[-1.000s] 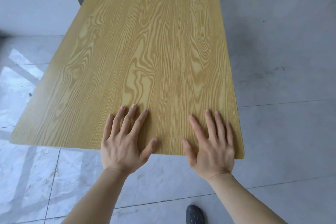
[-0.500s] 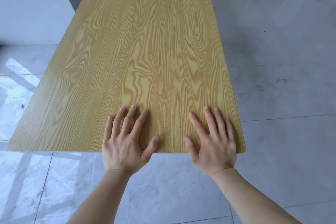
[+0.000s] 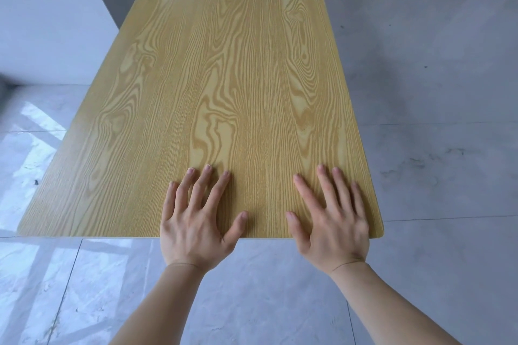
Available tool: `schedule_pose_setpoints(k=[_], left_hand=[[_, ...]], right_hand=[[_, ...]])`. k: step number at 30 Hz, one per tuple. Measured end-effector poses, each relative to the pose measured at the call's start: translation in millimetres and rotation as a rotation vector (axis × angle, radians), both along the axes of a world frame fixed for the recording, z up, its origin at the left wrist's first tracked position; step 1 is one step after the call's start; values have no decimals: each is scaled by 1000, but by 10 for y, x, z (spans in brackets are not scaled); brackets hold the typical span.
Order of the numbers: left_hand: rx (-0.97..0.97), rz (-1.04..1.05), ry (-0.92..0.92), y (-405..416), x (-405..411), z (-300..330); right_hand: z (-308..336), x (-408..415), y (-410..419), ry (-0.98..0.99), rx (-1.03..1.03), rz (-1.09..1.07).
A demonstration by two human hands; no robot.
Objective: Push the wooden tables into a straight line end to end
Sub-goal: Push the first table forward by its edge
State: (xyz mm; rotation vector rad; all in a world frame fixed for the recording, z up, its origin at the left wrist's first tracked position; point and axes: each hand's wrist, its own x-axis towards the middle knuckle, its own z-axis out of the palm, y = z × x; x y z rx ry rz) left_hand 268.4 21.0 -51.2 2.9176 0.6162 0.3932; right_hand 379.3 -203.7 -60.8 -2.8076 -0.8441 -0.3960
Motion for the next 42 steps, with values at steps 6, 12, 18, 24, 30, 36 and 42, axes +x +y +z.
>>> schedule_pose_setpoints(k=[6,12,18,24,30,36,42], left_hand=[[13,4,-19,96,340,-21],[16,2,2,69,348,-26],[8,10,0,103,356,-46],[-20,-4,45,118,332,-34],[-131,-29,108,54,300,272],[-118,-78,104,-93,623,892],[-109,-87,21,-388,1283,1703]], right_hand=[[-2,361,114,-9,9,6],[27,360,87,0,-7,8],[52,356,121,51,-49,-1],[97,323,110,117,-119,-12],[463,302,112,337,-148,-6],[1120,525,28,433,-85,-25],[1910,1065,-323,445,-26,-56]])
